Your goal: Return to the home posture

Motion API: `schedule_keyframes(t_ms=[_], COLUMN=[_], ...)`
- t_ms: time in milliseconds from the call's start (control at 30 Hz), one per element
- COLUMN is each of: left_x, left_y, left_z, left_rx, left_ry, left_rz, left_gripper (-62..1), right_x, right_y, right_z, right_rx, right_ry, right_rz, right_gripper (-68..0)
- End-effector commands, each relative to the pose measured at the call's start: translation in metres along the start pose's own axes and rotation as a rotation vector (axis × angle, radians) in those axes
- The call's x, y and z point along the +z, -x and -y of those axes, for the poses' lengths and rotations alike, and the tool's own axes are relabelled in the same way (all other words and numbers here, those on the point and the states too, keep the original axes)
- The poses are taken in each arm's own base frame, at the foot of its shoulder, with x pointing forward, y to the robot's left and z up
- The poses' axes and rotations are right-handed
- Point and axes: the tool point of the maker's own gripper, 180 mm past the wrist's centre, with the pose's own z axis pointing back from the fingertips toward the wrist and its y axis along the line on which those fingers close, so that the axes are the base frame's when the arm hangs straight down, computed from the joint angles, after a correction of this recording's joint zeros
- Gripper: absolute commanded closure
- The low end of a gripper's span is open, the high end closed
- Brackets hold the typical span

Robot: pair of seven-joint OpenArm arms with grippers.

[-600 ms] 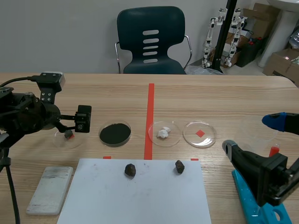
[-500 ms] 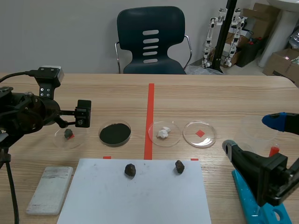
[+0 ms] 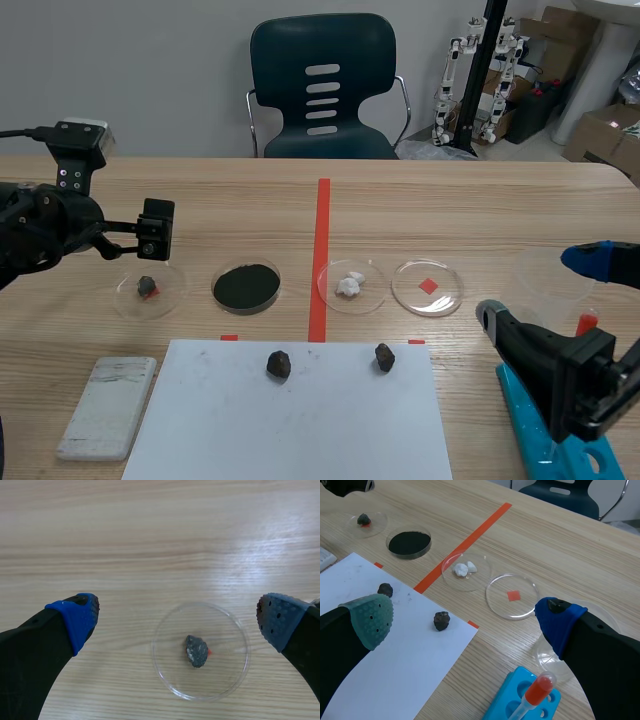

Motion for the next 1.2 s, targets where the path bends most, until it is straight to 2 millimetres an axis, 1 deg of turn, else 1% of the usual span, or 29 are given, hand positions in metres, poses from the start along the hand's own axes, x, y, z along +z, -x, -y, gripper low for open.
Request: schedule_keyframes(t_ms=[0,167,267,400,500,667,867,1000,1167], left_x=[0.010,0.037,0.057,0.089,0.116,0.163,0.211,0.232,0.243], left_y=[-0.020,-0.033,-0.033,-0.032,-0.025,-0.009,0.011,0.022,0.036], left_z=[-0.004,0.001,0.006,0.018,0.029,0.055,0.072,0.082,0.097], left_rx=[-0.021,-0.090,-0.143,-0.202,-0.221,-0.220,-0.255,-0.242,-0.208], left_ry=[-0.001,0.029,0.059,0.113,0.168,0.289,0.332,0.357,0.433], left_rz=[0.082,0.193,0.235,0.310,0.347,0.395,0.422,0.427,0.391], left_gripper=[-62.3,-62.3,-62.3,-62.3,-62.3,-62.3,-62.3,-62.3,-62.3], right_x=[0.000,0.000,0.000,0.000,0.000,0.000,0.000,0.000,0.000], right_y=[-0.012,-0.012,-0.012,-0.012,-0.012,-0.012,-0.012,-0.012,-0.012], right_z=[0.000,0.000,0.000,0.000,0.000,0.000,0.000,0.000,0.000], right_rx=[0.007,0.007,0.007,0.007,0.007,0.007,0.007,0.007,0.007], right_ry=[-0.003,-0.003,-0.003,-0.003,-0.003,-0.003,-0.003,-0.003,-0.003], right_rz=[0.040,0.040,0.039,0.039,0.039,0.039,0.039,0.039,0.039], right_gripper=[-59.1,-59.1,-59.1,-59.1,-59.1,-59.1,-59.1,-59.1,-59.1])
